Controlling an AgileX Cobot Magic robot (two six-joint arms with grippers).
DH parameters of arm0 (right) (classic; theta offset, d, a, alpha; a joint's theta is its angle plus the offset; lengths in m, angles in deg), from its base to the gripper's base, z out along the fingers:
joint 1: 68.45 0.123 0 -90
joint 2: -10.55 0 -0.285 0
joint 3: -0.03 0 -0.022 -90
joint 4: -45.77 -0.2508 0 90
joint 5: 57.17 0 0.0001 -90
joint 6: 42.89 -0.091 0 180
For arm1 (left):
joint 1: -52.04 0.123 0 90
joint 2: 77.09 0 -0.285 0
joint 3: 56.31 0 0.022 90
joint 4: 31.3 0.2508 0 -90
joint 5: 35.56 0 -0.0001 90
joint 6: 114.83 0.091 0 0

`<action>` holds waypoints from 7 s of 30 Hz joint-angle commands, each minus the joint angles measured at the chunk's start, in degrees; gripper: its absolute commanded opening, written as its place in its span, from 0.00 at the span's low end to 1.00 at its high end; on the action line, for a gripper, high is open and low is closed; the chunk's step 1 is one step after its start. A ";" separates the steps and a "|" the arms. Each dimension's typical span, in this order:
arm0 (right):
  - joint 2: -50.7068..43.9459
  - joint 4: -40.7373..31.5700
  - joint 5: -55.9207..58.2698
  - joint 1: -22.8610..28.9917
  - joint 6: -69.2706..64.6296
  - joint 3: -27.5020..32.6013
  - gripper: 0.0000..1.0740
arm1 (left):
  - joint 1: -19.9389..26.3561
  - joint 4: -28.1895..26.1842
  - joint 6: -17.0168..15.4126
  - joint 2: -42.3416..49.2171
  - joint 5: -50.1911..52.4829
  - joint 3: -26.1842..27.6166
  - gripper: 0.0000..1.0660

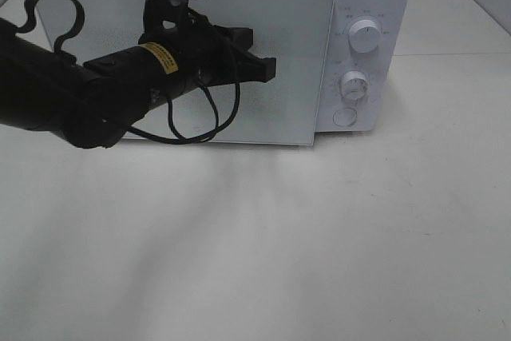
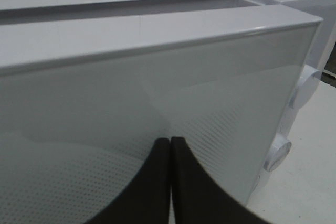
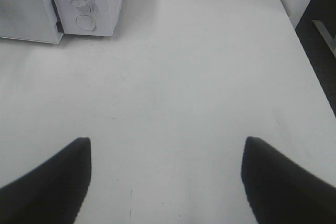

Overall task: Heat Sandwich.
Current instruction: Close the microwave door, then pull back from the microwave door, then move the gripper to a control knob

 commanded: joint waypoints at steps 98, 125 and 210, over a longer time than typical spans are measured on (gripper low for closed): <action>-1.55 0.23 -0.40 -0.40 0.00 0.00 0.71 | -4.64 -1.38 2.81 20.51 -23.72 -15.01 0.95; -1.55 0.23 -0.40 -0.40 0.00 0.00 0.71 | 22.57 -1.20 0.34 40.79 -71.39 -13.41 0.95; -1.49 0.11 -0.40 -0.40 0.00 0.00 0.71 | 39.53 2.41 0.97 113.04 -98.20 -29.28 0.95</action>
